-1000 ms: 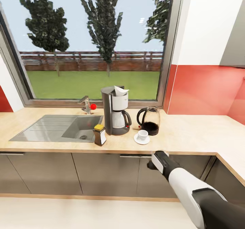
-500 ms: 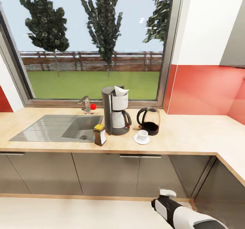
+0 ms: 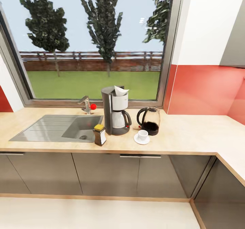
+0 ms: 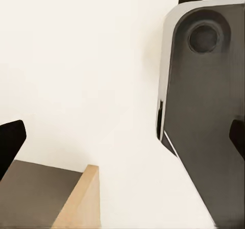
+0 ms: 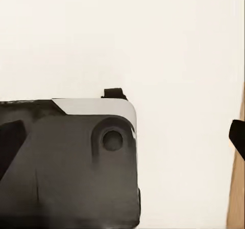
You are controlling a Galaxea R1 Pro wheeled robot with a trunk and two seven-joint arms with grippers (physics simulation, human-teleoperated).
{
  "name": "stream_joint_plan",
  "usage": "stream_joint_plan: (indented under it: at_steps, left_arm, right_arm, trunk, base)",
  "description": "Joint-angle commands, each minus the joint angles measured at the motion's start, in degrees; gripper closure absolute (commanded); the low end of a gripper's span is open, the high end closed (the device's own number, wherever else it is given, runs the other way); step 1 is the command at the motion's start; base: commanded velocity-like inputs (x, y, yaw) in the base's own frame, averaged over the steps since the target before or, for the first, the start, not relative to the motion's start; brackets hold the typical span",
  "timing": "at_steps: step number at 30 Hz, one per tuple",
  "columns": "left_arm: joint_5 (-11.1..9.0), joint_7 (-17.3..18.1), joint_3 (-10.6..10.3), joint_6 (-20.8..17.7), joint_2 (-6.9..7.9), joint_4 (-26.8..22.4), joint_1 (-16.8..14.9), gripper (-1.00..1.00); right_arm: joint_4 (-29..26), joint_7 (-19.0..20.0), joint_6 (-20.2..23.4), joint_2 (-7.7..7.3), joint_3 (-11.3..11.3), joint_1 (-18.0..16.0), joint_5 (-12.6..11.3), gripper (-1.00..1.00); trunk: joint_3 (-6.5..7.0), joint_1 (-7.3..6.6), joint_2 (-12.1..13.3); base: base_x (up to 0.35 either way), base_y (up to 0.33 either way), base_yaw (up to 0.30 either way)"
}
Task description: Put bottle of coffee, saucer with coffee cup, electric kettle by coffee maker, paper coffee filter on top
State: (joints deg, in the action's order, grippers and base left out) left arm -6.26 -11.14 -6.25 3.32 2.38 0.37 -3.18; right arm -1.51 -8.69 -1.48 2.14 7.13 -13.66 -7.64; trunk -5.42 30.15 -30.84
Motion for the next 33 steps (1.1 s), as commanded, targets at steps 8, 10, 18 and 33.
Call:
stream_joint_plan:
  at_steps: [8, 10, 18, 33]
  left_arm:
    - [-0.59, -0.12, -0.54, 0.2, 0.14, 0.17, 0.87, -1.0]
    - [-0.66, -0.05, -0.59, 0.22, 0.16, 0.04, 0.96, -1.0]
    - [-0.63, -0.02, -0.71, 0.22, 0.57, -0.12, 0.99, -1.0]
    - [-0.63, -0.02, -0.65, 0.28, 0.32, -0.52, 0.99, -1.0]
  right_arm:
    - [0.01, 4.99, -7.63, -0.7, 0.61, 8.0, 0.11, -1.0]
    - [0.07, 5.25, -8.24, -0.79, 0.61, 9.21, 0.16, -1.0]
    - [0.04, 5.33, -8.39, -0.73, 0.67, 12.12, 2.02, -1.0]
    - [-0.24, 4.91, -8.45, -0.56, 0.38, 12.26, 8.39, -1.0]
  trunk:
    - [-0.09, 0.03, -0.09]
    - [-0.09, 0.03, -0.09]
    - [-0.09, 0.03, -0.09]
    - [-0.09, 0.03, -0.09]
  base:
    - [0.0, 0.0, 0.0]
    - [0.0, 0.0, 0.0]
    - [0.0, 0.0, 0.0]
    - [0.0, 0.0, 0.0]
